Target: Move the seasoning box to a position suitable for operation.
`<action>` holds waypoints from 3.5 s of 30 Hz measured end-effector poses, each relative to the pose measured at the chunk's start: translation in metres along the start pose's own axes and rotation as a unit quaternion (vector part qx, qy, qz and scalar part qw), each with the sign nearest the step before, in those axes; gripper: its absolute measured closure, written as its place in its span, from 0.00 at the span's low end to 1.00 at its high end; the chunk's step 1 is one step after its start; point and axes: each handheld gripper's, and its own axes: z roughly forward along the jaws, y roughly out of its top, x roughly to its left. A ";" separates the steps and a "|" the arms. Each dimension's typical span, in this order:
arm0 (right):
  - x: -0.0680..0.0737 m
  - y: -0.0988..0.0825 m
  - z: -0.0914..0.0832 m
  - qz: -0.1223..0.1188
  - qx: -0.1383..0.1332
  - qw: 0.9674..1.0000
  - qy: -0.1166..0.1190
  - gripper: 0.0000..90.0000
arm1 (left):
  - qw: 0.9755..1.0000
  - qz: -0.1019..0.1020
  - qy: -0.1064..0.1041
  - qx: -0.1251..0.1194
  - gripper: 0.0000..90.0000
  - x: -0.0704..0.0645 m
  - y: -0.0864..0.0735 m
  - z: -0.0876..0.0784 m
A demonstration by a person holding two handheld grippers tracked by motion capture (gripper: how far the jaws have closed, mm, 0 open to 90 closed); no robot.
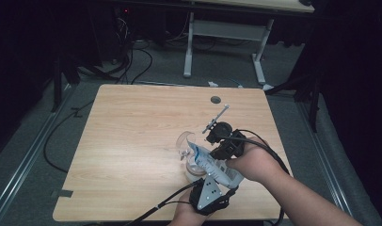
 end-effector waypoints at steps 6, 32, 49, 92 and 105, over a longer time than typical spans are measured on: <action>0.000 0.000 0.000 -0.001 0.000 1.000 -0.001 1.00 | 1.000 -0.002 0.000 -0.002 0.63 0.000 0.000 0.000; -0.002 0.001 0.003 -0.003 0.000 1.000 0.000 1.00 | 1.000 -0.004 0.000 -0.001 0.63 0.001 0.000 0.001; -0.003 0.006 0.009 -0.005 0.006 1.000 -0.001 1.00 | 1.000 -0.012 0.001 -0.001 0.63 0.004 -0.002 0.003; 0.000 0.008 0.009 -0.013 0.002 1.000 -0.001 1.00 | 1.000 -0.012 -0.001 -0.009 0.63 0.003 0.000 0.001; 0.000 0.003 0.007 -0.006 -0.002 1.000 0.002 1.00 | 1.000 -0.002 -0.002 -0.006 0.63 0.001 -0.004 0.001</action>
